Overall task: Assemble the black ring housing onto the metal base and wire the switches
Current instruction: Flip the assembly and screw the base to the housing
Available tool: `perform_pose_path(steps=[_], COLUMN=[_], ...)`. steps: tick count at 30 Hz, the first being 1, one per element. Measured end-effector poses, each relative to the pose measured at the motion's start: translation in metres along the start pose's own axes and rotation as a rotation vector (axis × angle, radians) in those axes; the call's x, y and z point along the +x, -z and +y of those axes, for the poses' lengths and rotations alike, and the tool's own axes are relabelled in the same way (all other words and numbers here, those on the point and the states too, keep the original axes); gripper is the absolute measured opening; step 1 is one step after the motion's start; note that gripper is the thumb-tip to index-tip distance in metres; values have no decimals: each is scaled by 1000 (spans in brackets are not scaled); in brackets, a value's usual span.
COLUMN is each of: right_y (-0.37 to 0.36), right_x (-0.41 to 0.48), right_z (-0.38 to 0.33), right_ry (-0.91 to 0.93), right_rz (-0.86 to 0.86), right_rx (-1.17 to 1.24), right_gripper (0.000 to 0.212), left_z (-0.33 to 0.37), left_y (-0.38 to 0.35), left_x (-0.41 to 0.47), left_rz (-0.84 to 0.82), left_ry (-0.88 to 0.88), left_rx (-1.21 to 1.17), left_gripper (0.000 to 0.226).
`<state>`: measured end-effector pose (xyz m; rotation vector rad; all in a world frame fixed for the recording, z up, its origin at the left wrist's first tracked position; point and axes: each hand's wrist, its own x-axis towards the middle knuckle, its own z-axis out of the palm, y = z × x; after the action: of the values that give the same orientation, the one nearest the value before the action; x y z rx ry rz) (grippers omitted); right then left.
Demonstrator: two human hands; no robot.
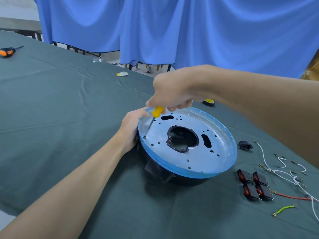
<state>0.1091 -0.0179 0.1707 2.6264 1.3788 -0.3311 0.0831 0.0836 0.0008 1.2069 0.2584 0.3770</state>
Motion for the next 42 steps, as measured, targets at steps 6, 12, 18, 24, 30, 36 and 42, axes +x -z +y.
perform_pose_path(steps=[6, 12, 18, 24, 30, 36, 42], right_y=[7, 3, 4, 10, 6, -3, -3], right_x=[-6, -3, 13, -1, -9, -4, 3], right_z=[-16, -20, -22, -2, -8, -19, -13], right_ry=[303, 306, 6, 61, 382, 353, 151], right_rz=[62, 153, 19, -78, 224, 243, 151], right_rx=[-269, -316, -11, 14, -251, -307, -45], right_gripper=[7, 26, 32, 24, 11, 34, 37], left_z=[2, 5, 4, 4, 3, 1, 0], left_y=[-2, -4, -4, -4, -4, -2, 0], left_x=[0, 2, 1, -1, 1, 4, 5], left_rz=[78, 112, 105, 99, 122, 84, 67], left_ry=[7, 13, 22, 13, 24, -25, -29], left_rx=[21, 21, 34, -15, 8, 34, 39], left_gripper=[34, 12, 9, 15, 16, 17, 28])
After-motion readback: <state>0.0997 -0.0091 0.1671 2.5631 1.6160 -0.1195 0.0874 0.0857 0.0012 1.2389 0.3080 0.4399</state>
